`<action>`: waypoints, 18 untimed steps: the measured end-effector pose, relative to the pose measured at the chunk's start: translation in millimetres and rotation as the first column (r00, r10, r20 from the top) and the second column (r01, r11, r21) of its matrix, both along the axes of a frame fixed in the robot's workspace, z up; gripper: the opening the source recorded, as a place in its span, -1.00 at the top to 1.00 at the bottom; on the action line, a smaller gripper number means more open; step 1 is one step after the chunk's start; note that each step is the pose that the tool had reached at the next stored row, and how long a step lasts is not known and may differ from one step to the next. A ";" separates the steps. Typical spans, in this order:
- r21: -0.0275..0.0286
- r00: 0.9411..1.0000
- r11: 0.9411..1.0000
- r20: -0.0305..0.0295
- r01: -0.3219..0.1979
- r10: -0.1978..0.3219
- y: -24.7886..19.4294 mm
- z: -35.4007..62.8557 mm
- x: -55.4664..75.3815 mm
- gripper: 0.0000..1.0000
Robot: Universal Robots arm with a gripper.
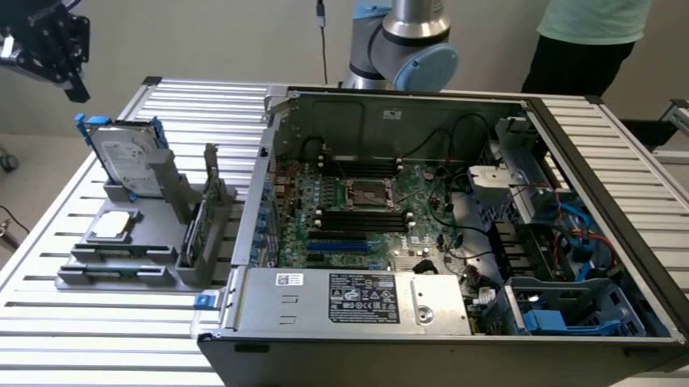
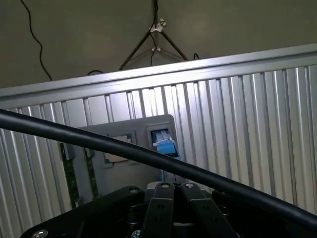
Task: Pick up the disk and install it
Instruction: 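Pick up the disk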
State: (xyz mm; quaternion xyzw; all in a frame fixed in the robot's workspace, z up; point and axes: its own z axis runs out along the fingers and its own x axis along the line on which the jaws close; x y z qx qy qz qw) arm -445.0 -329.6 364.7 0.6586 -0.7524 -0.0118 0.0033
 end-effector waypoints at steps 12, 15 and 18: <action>0.001 0.996 0.996 0.001 -0.086 0.086 2.3 -0.6 2.4 0.79; 0.001 0.996 0.996 0.002 -0.089 0.089 3.3 -0.7 2.9 0.76; 0.001 0.996 0.996 0.003 -0.091 0.091 4.4 -1.1 3.2 0.52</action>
